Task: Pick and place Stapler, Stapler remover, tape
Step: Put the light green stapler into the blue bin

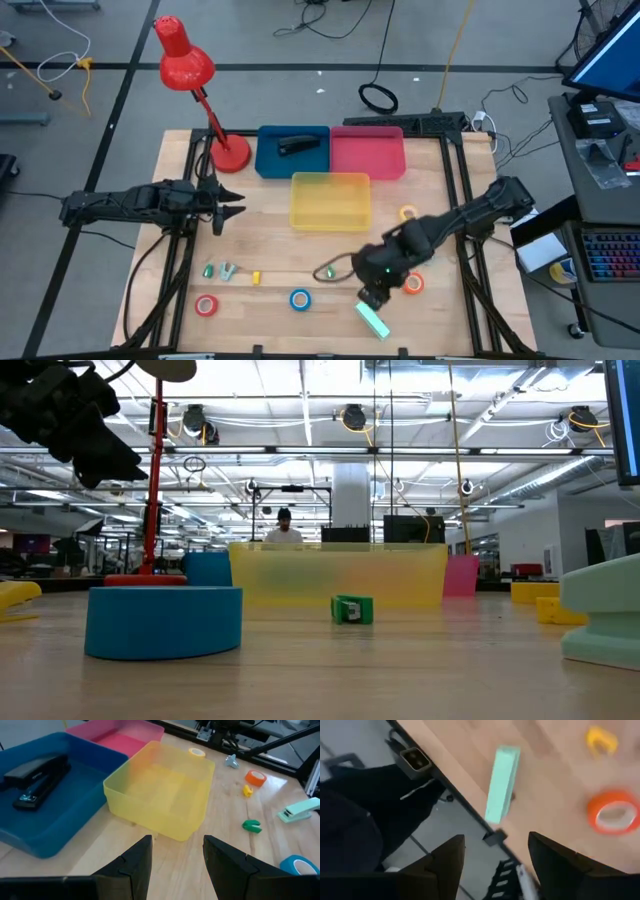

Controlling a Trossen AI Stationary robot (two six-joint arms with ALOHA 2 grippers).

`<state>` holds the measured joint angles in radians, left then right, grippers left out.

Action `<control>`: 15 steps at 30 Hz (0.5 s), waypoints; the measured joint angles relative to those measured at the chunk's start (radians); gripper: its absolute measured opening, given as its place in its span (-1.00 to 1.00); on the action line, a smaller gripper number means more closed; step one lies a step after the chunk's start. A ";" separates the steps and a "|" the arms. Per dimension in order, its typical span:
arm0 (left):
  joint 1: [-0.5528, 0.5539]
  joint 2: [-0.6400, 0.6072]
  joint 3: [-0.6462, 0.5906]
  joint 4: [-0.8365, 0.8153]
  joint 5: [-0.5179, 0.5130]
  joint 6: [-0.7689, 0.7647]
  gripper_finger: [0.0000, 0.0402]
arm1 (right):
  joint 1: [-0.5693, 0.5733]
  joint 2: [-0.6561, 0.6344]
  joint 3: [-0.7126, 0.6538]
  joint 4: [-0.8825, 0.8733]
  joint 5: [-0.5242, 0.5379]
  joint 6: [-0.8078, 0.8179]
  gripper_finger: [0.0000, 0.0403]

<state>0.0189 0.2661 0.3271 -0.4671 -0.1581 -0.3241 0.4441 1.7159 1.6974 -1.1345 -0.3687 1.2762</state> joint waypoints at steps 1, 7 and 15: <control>0.000 0.000 0.000 0.000 0.000 0.000 -0.13 | 0.017 0.006 0.000 0.015 -0.001 0.038 0.02; 0.000 0.000 0.000 0.000 0.000 -0.002 -0.13 | 0.102 0.034 0.000 0.080 0.035 0.109 0.01; 0.000 0.000 0.000 -0.003 0.026 -0.012 -0.13 | 0.147 0.050 0.000 0.117 0.159 0.087 0.02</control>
<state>0.0189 0.2661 0.3271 -0.4698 -0.1320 -0.3359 0.5915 1.7660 1.6970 -1.0178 -0.2093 1.3636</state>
